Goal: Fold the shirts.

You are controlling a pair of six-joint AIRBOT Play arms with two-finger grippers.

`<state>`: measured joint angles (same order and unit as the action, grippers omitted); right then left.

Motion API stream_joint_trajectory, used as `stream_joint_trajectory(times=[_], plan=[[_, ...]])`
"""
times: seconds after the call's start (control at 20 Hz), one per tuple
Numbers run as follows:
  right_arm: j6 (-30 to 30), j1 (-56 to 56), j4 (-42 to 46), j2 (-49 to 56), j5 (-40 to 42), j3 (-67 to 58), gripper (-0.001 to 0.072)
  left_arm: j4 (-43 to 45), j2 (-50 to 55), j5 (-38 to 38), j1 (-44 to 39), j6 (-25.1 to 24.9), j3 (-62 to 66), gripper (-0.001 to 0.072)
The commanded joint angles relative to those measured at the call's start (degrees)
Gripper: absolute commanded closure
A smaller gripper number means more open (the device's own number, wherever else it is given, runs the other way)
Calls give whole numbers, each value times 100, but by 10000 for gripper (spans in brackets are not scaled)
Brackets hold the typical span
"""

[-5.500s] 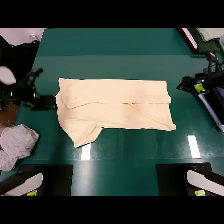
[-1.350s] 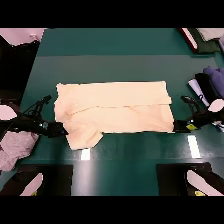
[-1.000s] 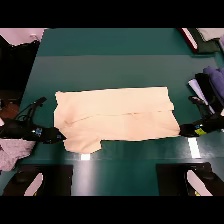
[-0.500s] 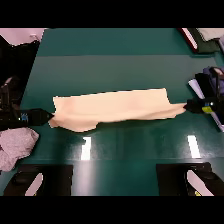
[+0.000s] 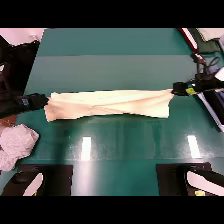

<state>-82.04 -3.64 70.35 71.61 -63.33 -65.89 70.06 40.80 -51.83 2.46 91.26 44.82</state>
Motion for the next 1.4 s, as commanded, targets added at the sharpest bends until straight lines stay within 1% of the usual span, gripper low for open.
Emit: stream_joint_trajectory(times=[0.0, 0.1, 0.4, 0.45, 0.5, 0.55, 0.6, 0.7, 0.75, 0.8, 0.85, 0.9, 0.95, 1.0, 1.1, 1.2, 1.35], plan=[[0, 358, -15, 608, 538, -385, 700, -22, 496, 658, 2, 26, 0, 680], [-2, 461, 22, 824, 717, -590, 700, -44, 748, 861, 2, 17, 0, 680], [-2, 442, 15, 1303, 804, -1023, 698, -48, 1244, 1565, 2, -9, 13, 678], [-2, 442, 0, 1375, 809, -1071, 687, -48, 1316, 1639, 2, -7, 11, 533], [-2, 442, -39, 1447, 802, -1139, 477, -44, 1357, 1698, 4, 26, 13, 227], [-2, 435, -31, 1510, 723, -1248, 216, -39, 1386, 1766, 9, 46, 48, 114], [-2, 380, -42, 1567, 540, -1429, 145, -35, 1403, 1816, 9, 39, 96, 113], [2, 179, -37, 1679, -107, -1880, 145, -44, 1401, 1847, 9, 42, 221, 114], [4, -4, -39, 1753, -568, -2074, 145, -57, 1401, 1731, 7, 35, 286, 114], [59, -197, -44, 1836, -1029, -2205, 145, -114, 1403, 1576, 7, 26, 319, 216], [229, -407, -155, 1939, -1478, -2269, 145, -129, 1401, 1397, 7, 22, 321, 470], [393, -614, -417, 2048, -1834, -2260, 145, -127, 1403, 1209, 7, -37, 321, 685], [518, -861, -743, 2208, -2168, -2249, 145, -138, 1403, 1060, 7, -125, 321, 680], [570, -1056, -1040, 2356, -2332, -2184, 145, -151, 1403, 927, 7, -125, 321, 680], [726, -1357, -1530, 2597, -2354, -1904, 146, -151, 1403, 680, 7, -125, 321, 679], [1025, -1506, -1917, 2787, -2295, -1565, 146, -151, 1403, 553, 7, -125, 315, 679], [1204, -1464, -2129, 2953, -2109, -1246, 145, -155, 1403, 433, 2, -125, 310, 679]])
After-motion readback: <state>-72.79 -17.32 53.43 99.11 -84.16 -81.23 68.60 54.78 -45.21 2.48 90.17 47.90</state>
